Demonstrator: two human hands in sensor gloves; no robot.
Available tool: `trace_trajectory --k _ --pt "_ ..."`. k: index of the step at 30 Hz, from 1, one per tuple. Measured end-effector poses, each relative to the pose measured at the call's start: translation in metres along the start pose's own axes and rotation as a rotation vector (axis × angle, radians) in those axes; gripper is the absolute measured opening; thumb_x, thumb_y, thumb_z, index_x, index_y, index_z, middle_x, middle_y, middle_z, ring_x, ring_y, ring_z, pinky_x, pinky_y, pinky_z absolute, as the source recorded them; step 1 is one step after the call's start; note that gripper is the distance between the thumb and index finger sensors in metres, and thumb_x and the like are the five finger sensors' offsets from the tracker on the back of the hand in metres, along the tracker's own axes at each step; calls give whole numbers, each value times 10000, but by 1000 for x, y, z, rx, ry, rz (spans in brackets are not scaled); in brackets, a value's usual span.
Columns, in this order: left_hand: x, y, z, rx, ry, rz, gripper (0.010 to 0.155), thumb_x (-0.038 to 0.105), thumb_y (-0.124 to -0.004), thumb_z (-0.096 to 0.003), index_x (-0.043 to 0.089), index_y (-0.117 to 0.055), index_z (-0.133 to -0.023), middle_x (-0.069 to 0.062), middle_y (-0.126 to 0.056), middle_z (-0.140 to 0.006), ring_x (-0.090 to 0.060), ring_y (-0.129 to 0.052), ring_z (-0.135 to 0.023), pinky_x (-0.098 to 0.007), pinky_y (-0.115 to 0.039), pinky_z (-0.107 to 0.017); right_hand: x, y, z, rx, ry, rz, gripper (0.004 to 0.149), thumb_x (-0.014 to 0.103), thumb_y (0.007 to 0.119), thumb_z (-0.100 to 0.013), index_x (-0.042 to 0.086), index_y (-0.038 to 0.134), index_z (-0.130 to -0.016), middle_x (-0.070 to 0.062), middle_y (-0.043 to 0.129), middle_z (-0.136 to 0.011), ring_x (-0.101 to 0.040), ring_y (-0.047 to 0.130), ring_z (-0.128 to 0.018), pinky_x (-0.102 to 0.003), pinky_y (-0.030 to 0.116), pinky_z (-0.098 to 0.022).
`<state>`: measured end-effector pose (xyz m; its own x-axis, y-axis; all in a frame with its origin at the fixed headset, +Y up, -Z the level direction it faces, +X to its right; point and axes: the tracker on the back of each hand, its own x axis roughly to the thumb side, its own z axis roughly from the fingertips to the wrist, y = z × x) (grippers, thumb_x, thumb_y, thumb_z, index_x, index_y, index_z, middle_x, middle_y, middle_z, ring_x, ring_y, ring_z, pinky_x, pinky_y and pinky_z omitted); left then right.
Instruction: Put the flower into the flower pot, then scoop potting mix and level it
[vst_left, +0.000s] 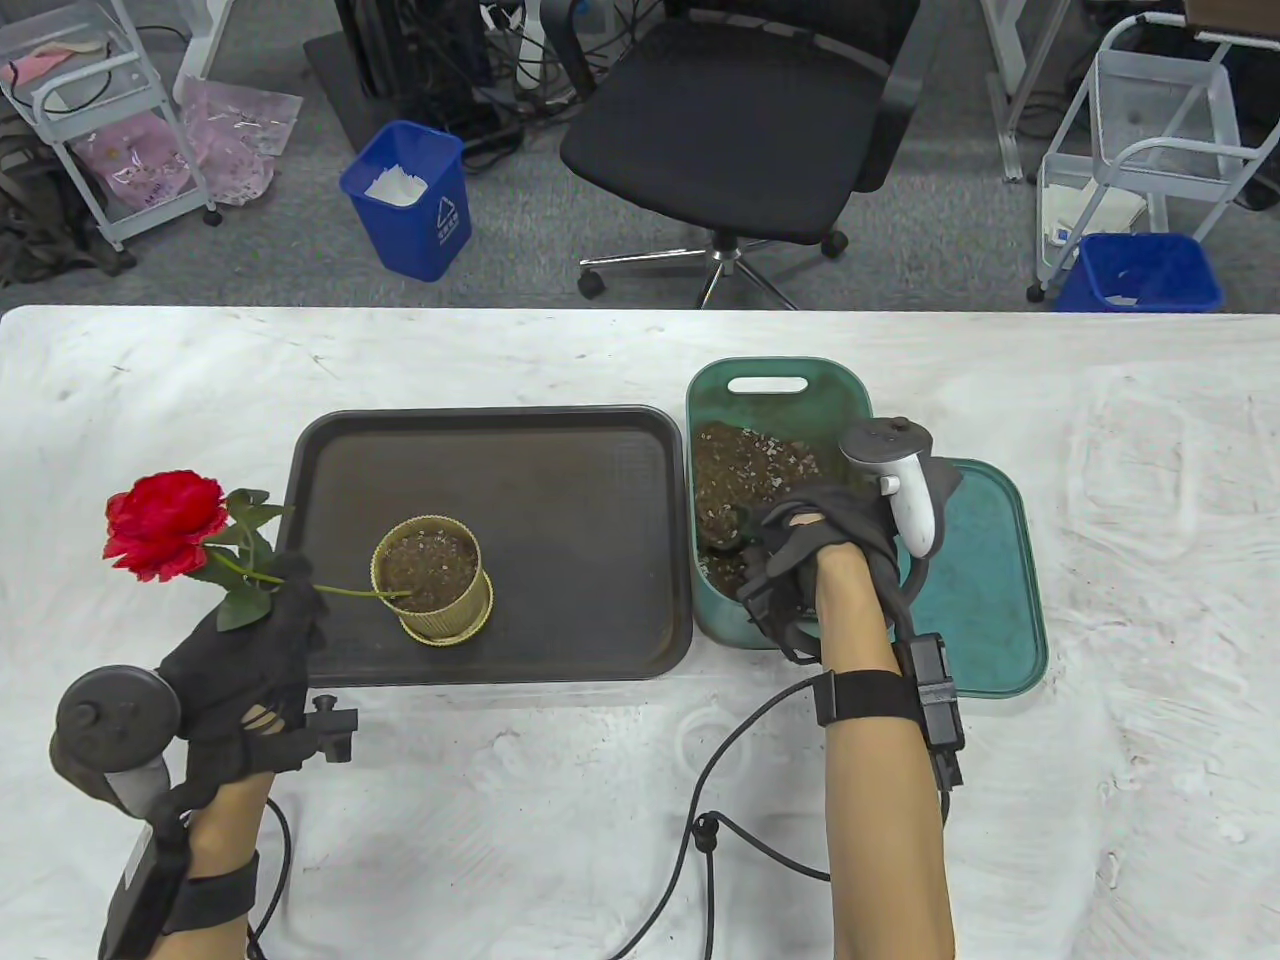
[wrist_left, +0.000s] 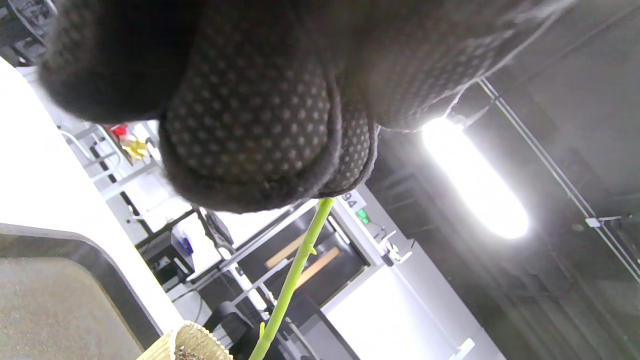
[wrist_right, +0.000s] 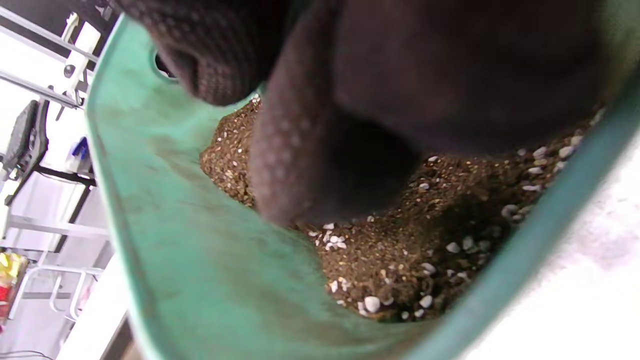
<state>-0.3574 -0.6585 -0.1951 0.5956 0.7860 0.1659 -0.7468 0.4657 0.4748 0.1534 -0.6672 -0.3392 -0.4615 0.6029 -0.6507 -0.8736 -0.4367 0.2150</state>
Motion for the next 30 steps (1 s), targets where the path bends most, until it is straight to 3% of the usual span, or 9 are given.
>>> trace_trajectory --k 12,17,25,30 --pt "0 0 -1 -4 1 6 417 448 -887 -419 217 -954 -760 29 -1074 -554 -136 -1135 -222 -318 -965 -240 -22 -10 14 14 -46 -294 541 287 745 -414 -1 729 -872 -158 990 -588 -240 1087 -205 -317 972 -55" --pt "-1 0 -1 -4 8 12 417 448 -886 -420 217 -952 -761 28 -1074 -554 -137 -1135 -222 -320 -964 -240 -29 -16 25 -28 -75 -388 541 288 746 -412 -3 730 -868 -158 990 -584 -239 1088 -201 -317 975 -51" --pt "-1 0 -1 -8 6 16 416 450 -885 -421 220 -952 -761 31 -1073 -556 -135 -1135 -223 -319 -964 -242 -34 -30 50 -91 -145 -444 538 290 751 -410 -2 738 -862 -159 995 -575 -239 1089 -187 -318 973 -41" --pt "-1 0 -1 -6 11 18 416 449 -885 -420 219 -952 -760 30 -1074 -555 -135 -1135 -223 -318 -964 -242 -26 -27 65 -72 -213 -434 537 293 754 -411 1 740 -862 -159 997 -572 -240 1089 -186 -320 972 -40"
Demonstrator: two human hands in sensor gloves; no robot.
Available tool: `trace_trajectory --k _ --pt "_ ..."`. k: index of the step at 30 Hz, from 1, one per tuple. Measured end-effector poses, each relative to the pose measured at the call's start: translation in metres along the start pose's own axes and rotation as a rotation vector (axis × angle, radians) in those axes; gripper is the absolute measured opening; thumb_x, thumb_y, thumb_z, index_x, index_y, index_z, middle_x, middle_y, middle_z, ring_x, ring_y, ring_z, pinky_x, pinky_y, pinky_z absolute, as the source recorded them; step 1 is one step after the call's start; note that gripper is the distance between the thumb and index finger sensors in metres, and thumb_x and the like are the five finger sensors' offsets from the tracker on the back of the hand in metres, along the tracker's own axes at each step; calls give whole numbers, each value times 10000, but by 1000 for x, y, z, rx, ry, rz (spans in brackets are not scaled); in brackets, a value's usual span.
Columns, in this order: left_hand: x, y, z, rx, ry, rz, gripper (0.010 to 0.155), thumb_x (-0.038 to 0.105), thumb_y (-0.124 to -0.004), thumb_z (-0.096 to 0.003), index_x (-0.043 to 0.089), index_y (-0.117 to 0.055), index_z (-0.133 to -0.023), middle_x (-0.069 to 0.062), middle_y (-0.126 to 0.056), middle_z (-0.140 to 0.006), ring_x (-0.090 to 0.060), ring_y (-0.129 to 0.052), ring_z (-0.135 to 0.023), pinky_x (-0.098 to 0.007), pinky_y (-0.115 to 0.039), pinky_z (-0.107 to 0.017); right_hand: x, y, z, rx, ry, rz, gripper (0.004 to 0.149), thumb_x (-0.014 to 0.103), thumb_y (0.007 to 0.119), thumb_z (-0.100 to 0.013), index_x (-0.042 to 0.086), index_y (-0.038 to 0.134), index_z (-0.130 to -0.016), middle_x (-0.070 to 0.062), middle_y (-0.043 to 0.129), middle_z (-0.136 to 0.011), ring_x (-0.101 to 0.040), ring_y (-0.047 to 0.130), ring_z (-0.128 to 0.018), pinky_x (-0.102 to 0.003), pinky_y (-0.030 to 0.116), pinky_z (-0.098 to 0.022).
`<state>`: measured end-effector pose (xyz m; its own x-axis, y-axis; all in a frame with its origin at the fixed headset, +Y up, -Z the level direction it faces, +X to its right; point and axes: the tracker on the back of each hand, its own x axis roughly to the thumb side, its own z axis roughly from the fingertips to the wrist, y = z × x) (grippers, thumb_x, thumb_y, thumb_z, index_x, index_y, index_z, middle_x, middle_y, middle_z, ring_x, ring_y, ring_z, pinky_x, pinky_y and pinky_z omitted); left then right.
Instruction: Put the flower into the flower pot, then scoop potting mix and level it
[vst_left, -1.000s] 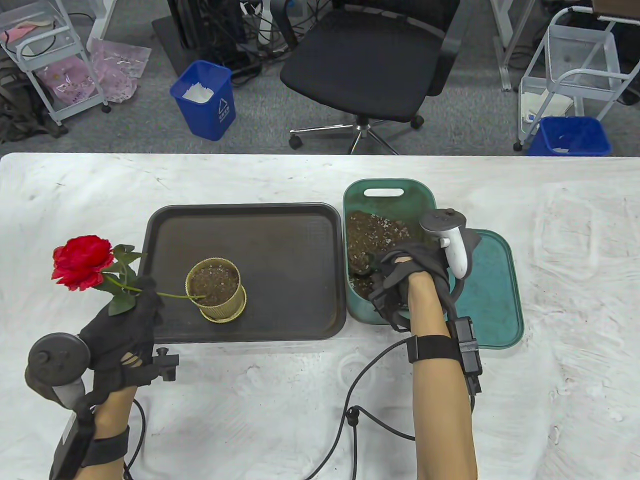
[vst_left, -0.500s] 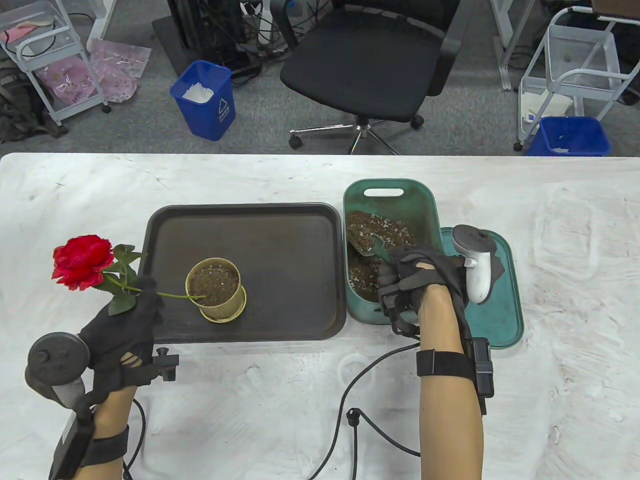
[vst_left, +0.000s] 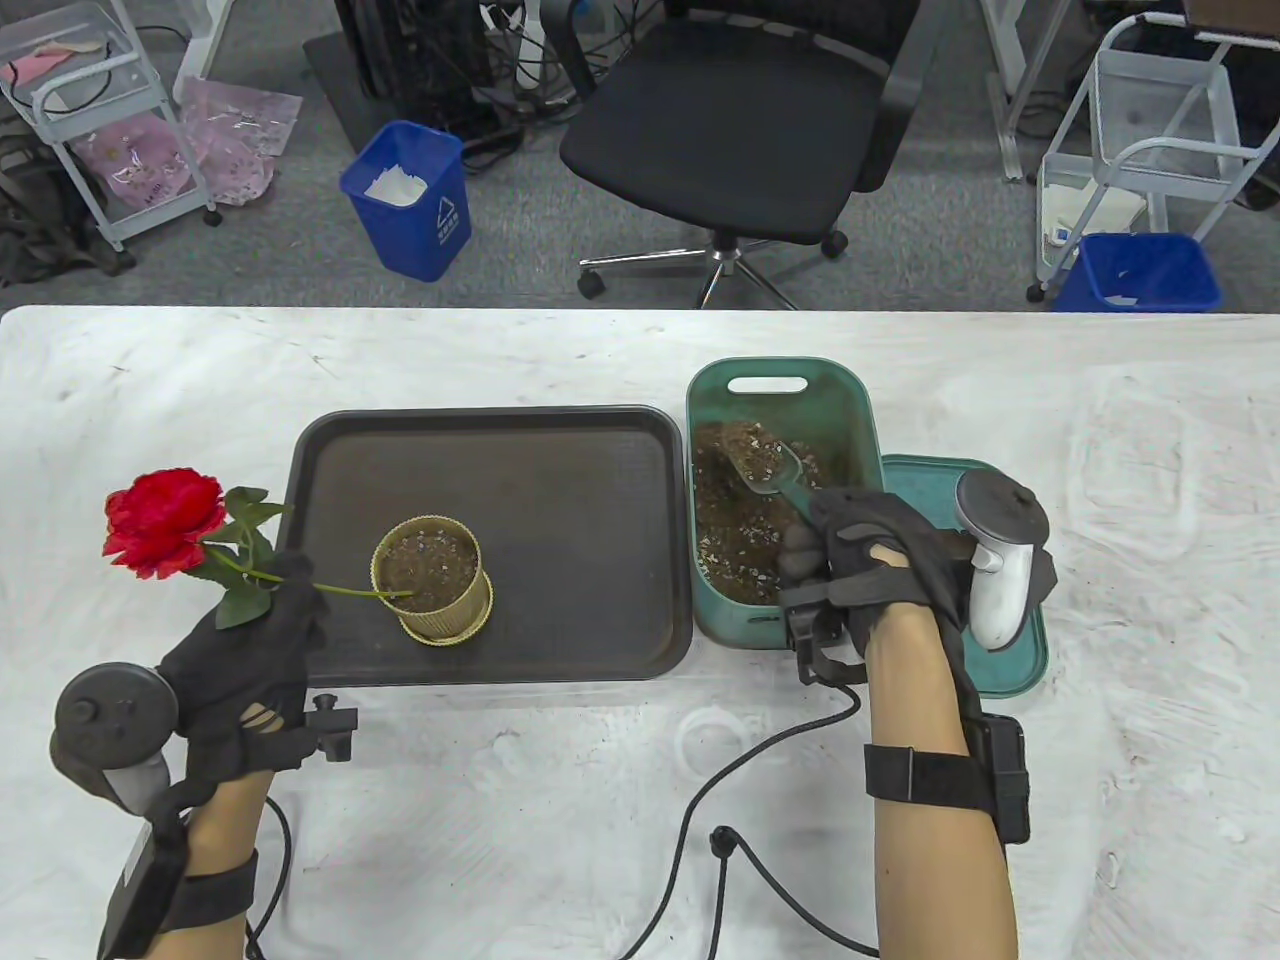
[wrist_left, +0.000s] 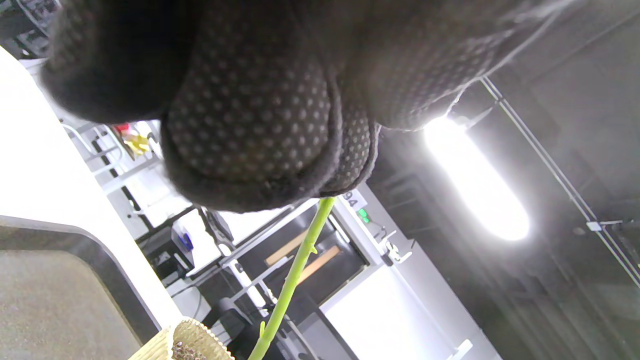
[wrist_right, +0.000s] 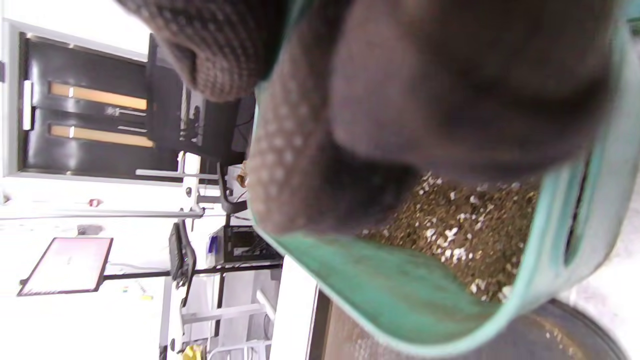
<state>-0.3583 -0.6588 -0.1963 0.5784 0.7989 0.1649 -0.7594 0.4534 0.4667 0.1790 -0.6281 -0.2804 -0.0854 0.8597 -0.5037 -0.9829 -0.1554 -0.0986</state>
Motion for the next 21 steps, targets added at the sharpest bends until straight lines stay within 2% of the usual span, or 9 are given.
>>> trace_trajectory --k 4,7,15,21 --pt "0 0 0 2 1 -2 416 449 -885 -421 220 -951 -762 32 -1072 -558 -135 -1135 -224 -318 -964 -242 9 23 10 76 -58 44 537 297 755 -414 2 740 -862 -157 998 -572 -237 1090 -187 -318 973 -40" --pt "0 0 0 3 1 -3 416 450 -885 -420 220 -952 -761 32 -1073 -556 -134 -1135 -224 -318 -964 -241 14 51 17 162 -90 65 536 297 757 -415 1 741 -862 -157 998 -573 -238 1090 -186 -318 973 -41" --pt "0 0 0 3 -1 -4 415 450 -885 -421 221 -952 -761 31 -1074 -556 -135 -1135 -223 -318 -964 -242 13 146 29 387 -113 140 538 301 758 -419 0 736 -863 -157 997 -576 -239 1092 -192 -320 976 -45" --pt "0 0 0 3 -4 -6 416 450 -885 -420 219 -952 -760 31 -1074 -555 -135 -1135 -223 -318 -964 -241 -5 197 25 425 -85 239 538 303 759 -419 -1 736 -863 -157 997 -576 -240 1093 -193 -321 977 -47"
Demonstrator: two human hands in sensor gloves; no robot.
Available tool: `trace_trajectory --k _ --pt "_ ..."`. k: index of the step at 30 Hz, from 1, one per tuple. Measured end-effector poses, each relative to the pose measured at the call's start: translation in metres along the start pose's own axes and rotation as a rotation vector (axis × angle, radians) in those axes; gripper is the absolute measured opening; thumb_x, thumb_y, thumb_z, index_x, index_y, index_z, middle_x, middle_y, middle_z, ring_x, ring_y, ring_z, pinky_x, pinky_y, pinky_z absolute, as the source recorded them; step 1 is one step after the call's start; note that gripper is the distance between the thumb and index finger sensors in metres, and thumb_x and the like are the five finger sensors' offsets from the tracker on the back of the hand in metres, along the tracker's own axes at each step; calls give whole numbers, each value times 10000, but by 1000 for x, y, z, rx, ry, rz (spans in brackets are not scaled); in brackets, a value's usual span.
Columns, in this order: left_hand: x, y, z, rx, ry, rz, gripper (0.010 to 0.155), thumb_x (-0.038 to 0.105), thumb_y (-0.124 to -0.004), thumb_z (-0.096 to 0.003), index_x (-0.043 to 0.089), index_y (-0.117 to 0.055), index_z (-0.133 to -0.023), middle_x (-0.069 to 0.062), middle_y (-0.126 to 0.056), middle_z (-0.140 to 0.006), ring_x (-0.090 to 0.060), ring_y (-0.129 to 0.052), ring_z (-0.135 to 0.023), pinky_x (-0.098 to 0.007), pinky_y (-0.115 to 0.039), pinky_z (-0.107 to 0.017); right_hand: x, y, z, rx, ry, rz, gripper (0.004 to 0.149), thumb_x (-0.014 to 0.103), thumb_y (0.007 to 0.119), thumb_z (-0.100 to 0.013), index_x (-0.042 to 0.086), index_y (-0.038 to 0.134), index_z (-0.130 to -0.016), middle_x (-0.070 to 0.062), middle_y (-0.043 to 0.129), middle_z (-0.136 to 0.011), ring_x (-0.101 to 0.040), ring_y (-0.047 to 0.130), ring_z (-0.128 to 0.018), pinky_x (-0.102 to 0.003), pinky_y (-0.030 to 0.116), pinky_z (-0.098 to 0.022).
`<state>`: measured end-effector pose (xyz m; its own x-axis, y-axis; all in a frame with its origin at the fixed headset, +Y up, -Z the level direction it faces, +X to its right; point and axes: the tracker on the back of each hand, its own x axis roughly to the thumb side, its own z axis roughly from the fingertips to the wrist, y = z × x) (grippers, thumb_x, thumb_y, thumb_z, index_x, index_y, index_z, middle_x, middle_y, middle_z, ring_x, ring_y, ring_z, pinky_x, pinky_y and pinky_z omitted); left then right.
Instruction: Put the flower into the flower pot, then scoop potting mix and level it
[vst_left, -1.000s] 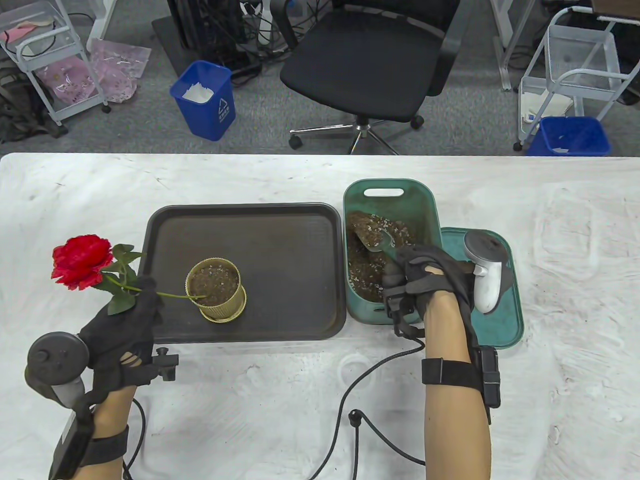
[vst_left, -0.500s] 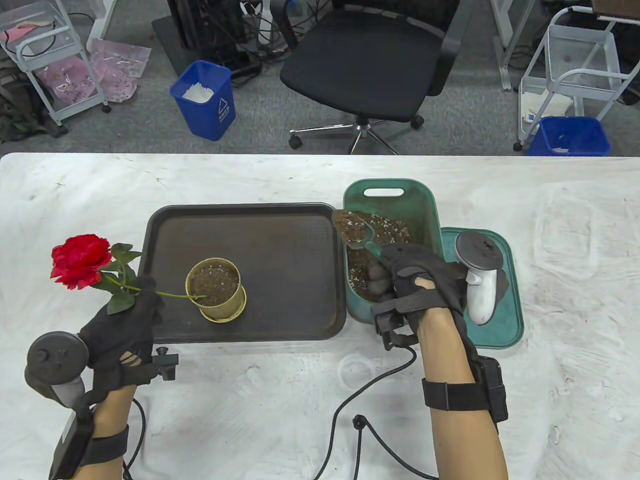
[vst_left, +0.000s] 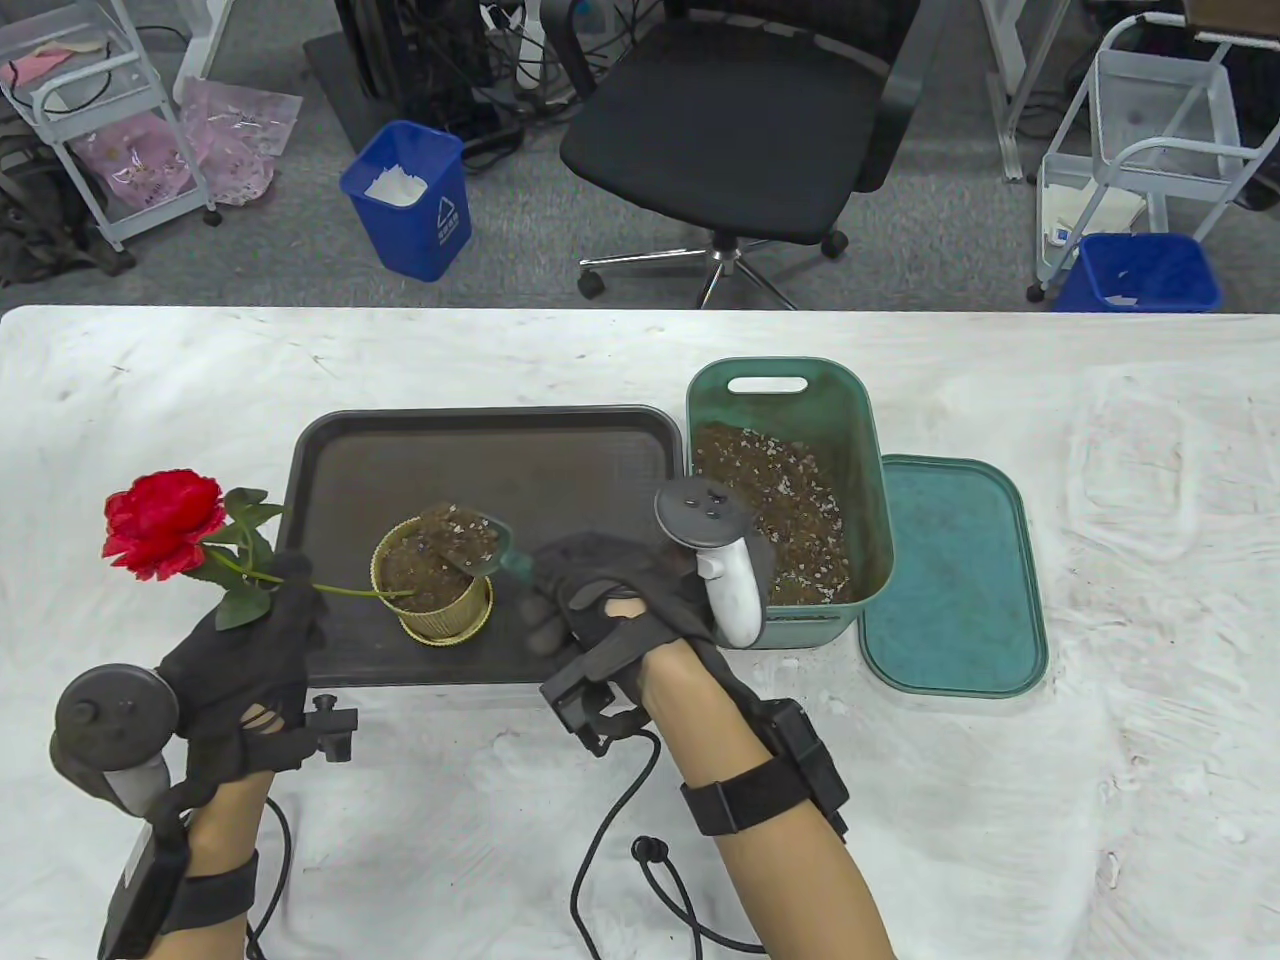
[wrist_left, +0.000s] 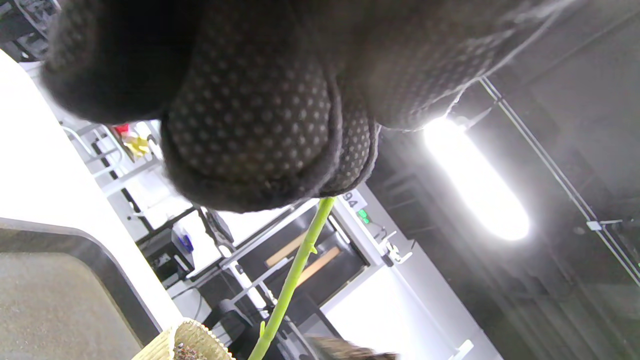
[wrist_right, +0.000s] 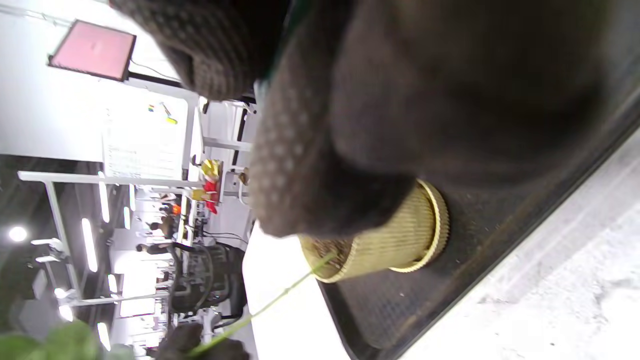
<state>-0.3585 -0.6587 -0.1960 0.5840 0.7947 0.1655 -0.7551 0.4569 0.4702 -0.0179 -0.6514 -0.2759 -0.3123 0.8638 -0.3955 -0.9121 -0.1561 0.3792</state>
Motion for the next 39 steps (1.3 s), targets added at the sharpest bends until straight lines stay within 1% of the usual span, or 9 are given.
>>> trace_trajectory --k 4,10,15,19,25,30,34,36,39 --pt "0 0 0 0 -4 -3 416 449 -885 -421 218 -953 -760 31 -1073 -555 -135 -1135 -223 -319 -964 -242 1 15 -9 -55 2 86 537 301 763 -416 -2 740 -859 -159 999 -572 -244 1092 -190 -327 975 -44" --pt "0 0 0 0 -6 -5 415 448 -886 -420 219 -952 -760 29 -1073 -557 -136 -1135 -223 -319 -964 -241 10 25 -9 -141 -28 236 519 308 786 -420 12 771 -847 -160 1013 -550 -244 1092 -167 -329 971 -28" --pt "0 0 0 -1 -9 -8 416 448 -887 -420 217 -954 -759 29 -1074 -555 -135 -1135 -224 -319 -964 -240 23 37 -3 -330 -153 529 477 338 832 -411 66 861 -801 -135 1054 -475 -229 1087 -94 -321 955 28" --pt "-1 0 0 -1 -5 -6 415 448 -887 -421 218 -953 -760 29 -1074 -555 -135 -1135 -223 -319 -964 -241 29 50 1 -389 -248 690 471 337 848 -402 74 879 -791 -136 1063 -462 -238 1083 -77 -326 948 41" --pt "0 -1 1 -4 -10 -6 415 449 -885 -421 220 -952 -760 32 -1073 -556 -135 -1135 -224 -318 -964 -242 35 71 14 -448 -392 948 491 323 839 -390 80 841 -817 -130 1041 -530 -271 1082 -167 -367 953 -38" --pt "0 -1 1 -6 -12 -4 416 448 -887 -420 219 -952 -761 30 -1074 -555 -136 -1135 -223 -319 -964 -239 36 83 22 -526 -457 1134 507 304 853 -372 94 825 -834 -124 1029 -574 -287 1081 -223 -386 954 -86" --pt "0 -1 1 -5 -7 0 416 449 -886 -420 220 -952 -761 30 -1073 -556 -135 -1135 -224 -318 -964 -241 38 78 29 -579 -493 1160 510 304 853 -368 99 824 -834 -122 1029 -577 -286 1080 -229 -386 954 -93" --pt "0 -1 1 -5 -6 0 415 448 -886 -420 220 -952 -761 29 -1073 -556 -135 -1134 -225 -318 -964 -242 39 69 33 -587 -499 1131 510 306 852 -370 98 822 -835 -121 1029 -576 -284 1081 -227 -386 955 -93" --pt "0 -1 1 -3 -4 -3 415 449 -886 -420 221 -952 -761 30 -1073 -556 -135 -1135 -223 -319 -964 -241 42 45 42 -607 -480 1053 509 308 850 -371 97 823 -833 -121 1028 -574 -282 1081 -226 -384 954 -91"
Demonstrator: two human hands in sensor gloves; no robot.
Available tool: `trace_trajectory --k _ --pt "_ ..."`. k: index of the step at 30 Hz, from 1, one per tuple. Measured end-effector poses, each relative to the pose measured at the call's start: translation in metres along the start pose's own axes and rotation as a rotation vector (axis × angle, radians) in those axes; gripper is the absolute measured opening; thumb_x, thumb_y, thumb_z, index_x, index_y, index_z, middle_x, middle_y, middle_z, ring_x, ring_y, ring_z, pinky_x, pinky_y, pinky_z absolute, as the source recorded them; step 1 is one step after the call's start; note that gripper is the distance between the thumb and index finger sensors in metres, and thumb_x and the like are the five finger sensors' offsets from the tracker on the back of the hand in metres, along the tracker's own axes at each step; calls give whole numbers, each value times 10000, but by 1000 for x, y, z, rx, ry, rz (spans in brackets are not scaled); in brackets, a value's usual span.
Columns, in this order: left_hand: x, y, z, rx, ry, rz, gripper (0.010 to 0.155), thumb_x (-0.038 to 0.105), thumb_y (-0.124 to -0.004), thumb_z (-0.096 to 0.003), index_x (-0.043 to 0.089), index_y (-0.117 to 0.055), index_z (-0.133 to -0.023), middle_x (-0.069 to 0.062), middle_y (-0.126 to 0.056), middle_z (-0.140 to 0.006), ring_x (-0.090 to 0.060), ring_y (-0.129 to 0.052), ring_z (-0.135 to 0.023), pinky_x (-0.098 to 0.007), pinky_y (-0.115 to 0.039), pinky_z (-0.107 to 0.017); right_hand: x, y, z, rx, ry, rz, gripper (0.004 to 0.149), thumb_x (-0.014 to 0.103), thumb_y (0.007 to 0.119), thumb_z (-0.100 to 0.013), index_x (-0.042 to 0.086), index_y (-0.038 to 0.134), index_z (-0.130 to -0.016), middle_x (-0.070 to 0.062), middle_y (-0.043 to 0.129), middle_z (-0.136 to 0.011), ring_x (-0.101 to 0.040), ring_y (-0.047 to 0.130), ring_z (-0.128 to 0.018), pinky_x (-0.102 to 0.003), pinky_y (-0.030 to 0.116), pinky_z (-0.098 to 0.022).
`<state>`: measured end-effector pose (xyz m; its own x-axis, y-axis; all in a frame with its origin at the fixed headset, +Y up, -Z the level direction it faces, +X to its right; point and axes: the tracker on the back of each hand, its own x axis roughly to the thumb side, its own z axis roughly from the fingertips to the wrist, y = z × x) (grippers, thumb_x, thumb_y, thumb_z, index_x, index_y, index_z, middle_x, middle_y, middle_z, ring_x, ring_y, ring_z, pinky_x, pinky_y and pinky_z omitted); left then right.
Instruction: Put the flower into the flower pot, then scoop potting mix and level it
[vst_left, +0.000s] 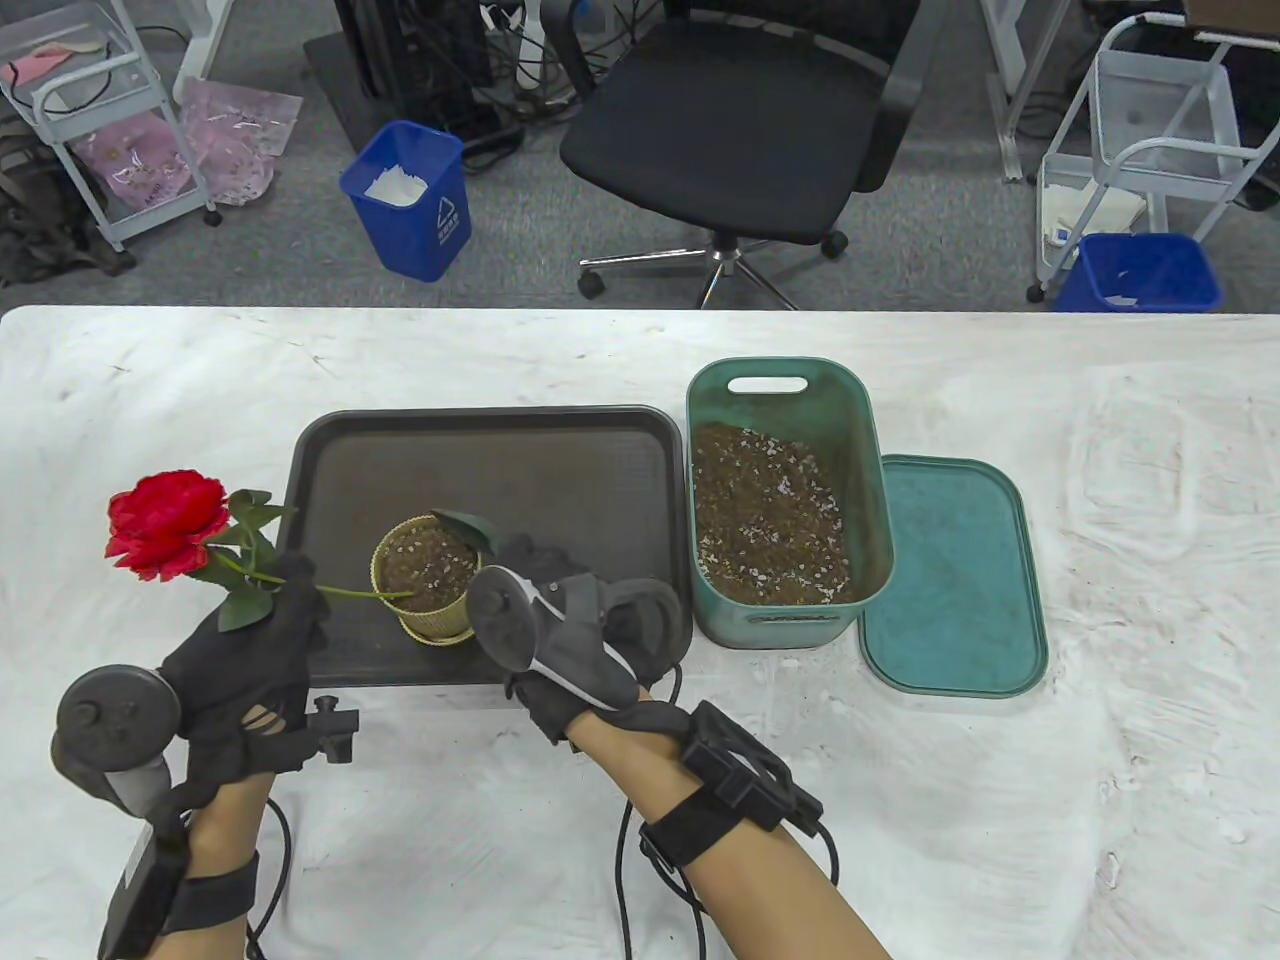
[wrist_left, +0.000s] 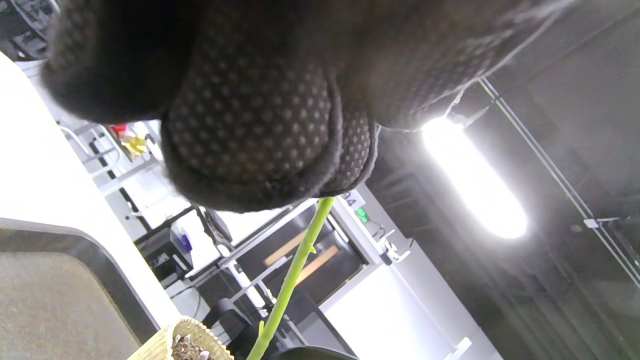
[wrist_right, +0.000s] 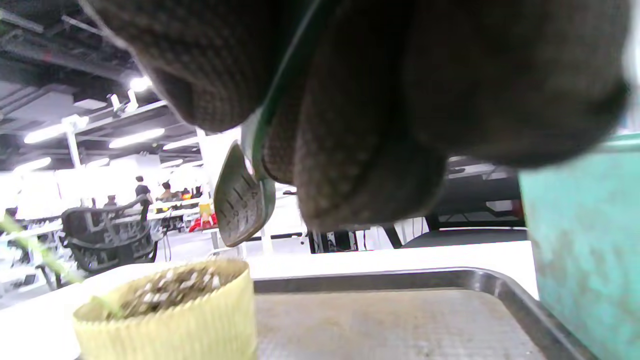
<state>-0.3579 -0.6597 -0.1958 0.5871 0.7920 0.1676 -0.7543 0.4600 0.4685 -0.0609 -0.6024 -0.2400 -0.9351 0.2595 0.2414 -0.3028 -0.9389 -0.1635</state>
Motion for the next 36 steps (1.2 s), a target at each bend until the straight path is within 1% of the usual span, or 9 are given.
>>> trace_trajectory --k 4,9,14,16,19,23,26,31,36 --pt "0 0 0 1 0 -3 417 449 -886 -420 218 -953 -760 30 -1073 -556 -135 -1135 -223 -318 -964 -241 -39 -33 -3 -39 112 -103 509 308 848 -373 93 821 -833 -124 1027 -572 -281 1079 -221 -385 953 -88" --pt "1 0 0 -1 -8 -6 416 448 -886 -420 218 -953 -760 29 -1074 -555 -135 -1134 -224 -319 -963 -241 -93 -70 -7 -111 270 -151 508 312 845 -378 85 822 -832 -127 1028 -565 -278 1078 -213 -381 952 -82" --pt "1 0 0 -4 -13 -6 417 449 -887 -419 220 -953 -761 29 -1074 -555 -136 -1135 -223 -319 -964 -241 -142 -86 -17 -141 452 -143 508 313 844 -385 70 823 -830 -137 1029 -554 -275 1078 -197 -376 950 -69" --pt "1 0 0 -3 -13 -8 416 448 -887 -419 218 -954 -759 30 -1074 -555 -137 -1134 -223 -320 -964 -240 -161 -85 -27 -106 526 -91 507 315 844 -387 68 824 -829 -138 1031 -550 -269 1079 -192 -371 951 -63" --pt "1 0 0 0 -11 -12 415 448 -887 -419 220 -954 -759 29 -1074 -555 -135 -1135 -221 -319 -964 -240 -183 -75 -44 -6 614 -31 507 317 841 -391 66 824 -830 -137 1032 -550 -266 1081 -186 -361 953 -58" --pt "0 1 -1 6 -4 -16 415 448 -888 -418 219 -956 -758 28 -1075 -553 -137 -1134 -221 -319 -964 -239 -203 -50 -64 183 699 -22 506 313 837 -395 69 820 -838 -142 1028 -562 -274 1079 -199 -367 951 -68" --pt "0 1 0 10 1 -19 416 448 -888 -416 219 -956 -757 28 -1076 -551 -136 -1134 -220 -319 -964 -239 -212 -32 -75 282 740 -55 506 309 828 -402 71 812 -848 -145 1024 -580 -284 1079 -218 -373 952 -83" --pt "0 1 -1 9 -3 -24 416 450 -887 -417 220 -956 -757 29 -1076 -552 -136 -1135 -219 -320 -964 -237 -216 -18 -86 323 772 -93 506 308 826 -403 72 809 -851 -145 1022 -587 -287 1080 -223 -372 953 -87" --pt "0 1 -1 14 6 -21 415 448 -888 -416 219 -958 -755 28 -1076 -551 -137 -1134 -219 -320 -964 -237 -217 -5 -92 390 792 -213 510 307 819 -407 63 801 -854 -149 1020 -586 -284 1080 -221 -371 953 -86"
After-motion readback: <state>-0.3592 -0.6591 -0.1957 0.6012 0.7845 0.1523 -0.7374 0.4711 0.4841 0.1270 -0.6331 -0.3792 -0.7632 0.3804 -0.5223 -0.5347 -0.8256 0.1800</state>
